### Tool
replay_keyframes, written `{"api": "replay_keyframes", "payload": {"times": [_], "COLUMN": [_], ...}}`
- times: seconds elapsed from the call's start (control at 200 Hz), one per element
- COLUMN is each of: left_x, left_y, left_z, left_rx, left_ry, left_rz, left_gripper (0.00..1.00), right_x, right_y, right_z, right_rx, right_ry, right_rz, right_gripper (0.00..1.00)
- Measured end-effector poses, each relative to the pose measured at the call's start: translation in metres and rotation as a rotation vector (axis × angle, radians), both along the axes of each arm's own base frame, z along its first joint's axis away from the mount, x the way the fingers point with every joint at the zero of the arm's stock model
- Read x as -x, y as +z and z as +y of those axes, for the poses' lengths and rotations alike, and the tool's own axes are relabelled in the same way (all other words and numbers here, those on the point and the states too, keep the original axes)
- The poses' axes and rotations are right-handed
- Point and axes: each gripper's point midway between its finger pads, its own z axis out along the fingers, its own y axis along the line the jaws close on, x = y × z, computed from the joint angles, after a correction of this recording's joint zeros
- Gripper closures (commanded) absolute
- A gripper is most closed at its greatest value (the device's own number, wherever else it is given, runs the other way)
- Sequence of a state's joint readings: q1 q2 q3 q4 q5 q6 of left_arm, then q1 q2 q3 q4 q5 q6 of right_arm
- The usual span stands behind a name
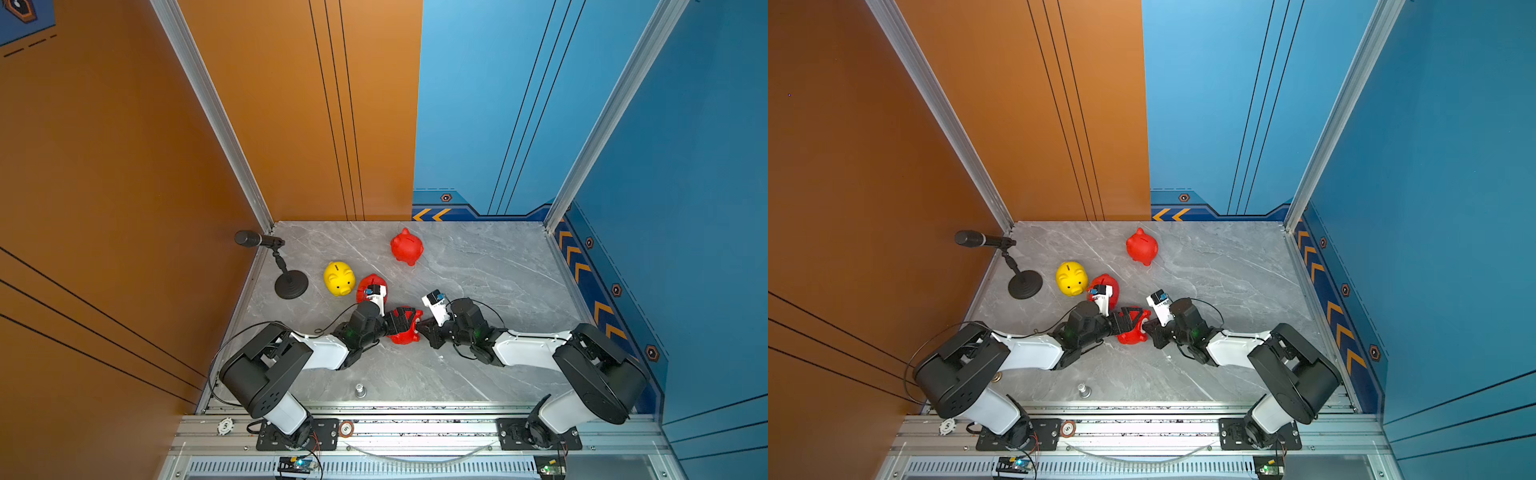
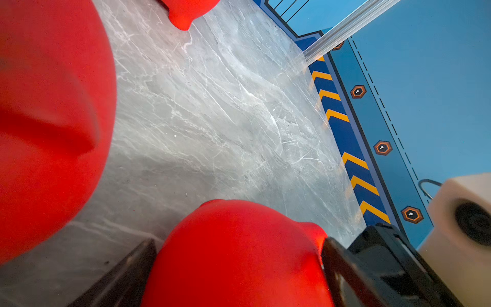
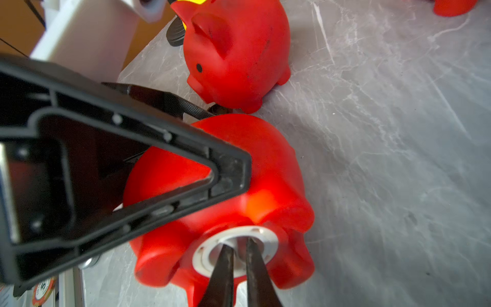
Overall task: Open piggy banks
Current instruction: Open the lid on the piggy bank.
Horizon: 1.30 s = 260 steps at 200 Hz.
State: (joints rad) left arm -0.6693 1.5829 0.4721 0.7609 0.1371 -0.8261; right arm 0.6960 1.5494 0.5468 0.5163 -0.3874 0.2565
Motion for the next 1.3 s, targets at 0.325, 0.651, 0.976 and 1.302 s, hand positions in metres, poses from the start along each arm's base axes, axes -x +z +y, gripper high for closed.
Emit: {"api": "replay_keyframes", "payload": {"times": [0.325, 0.651, 0.976, 1.302], "left_x": [0.000, 0.001, 0.007, 0.006], "left_y": [0.000, -0.001, -0.001, -0.007], "left_z": [-0.003, 0.000, -0.005, -0.008], "left_rx": [-0.008, 0.007, -0.021, -0.051], "left_ry": [-0.021, -0.046, -0.107, -0.135], "left_rz": [-0.017, -0.014, -0.019, 0.001], "left_gripper": [0.04, 0.05, 0.05, 0.06], "right_x": [0.001, 0.005, 0.017, 0.022], "right_y": [0.000, 0.000, -0.001, -0.004], "right_z": [0.001, 0.004, 0.000, 0.000], "right_rx": [0.042, 0.216, 0.428, 0.707], "right_ry": [0.065, 0.048, 0.067, 0.019], "right_rz": [-0.084, -0.360, -0.660, -0.941], "right_gripper": [1.00, 1.00, 1.00, 1.00]}}
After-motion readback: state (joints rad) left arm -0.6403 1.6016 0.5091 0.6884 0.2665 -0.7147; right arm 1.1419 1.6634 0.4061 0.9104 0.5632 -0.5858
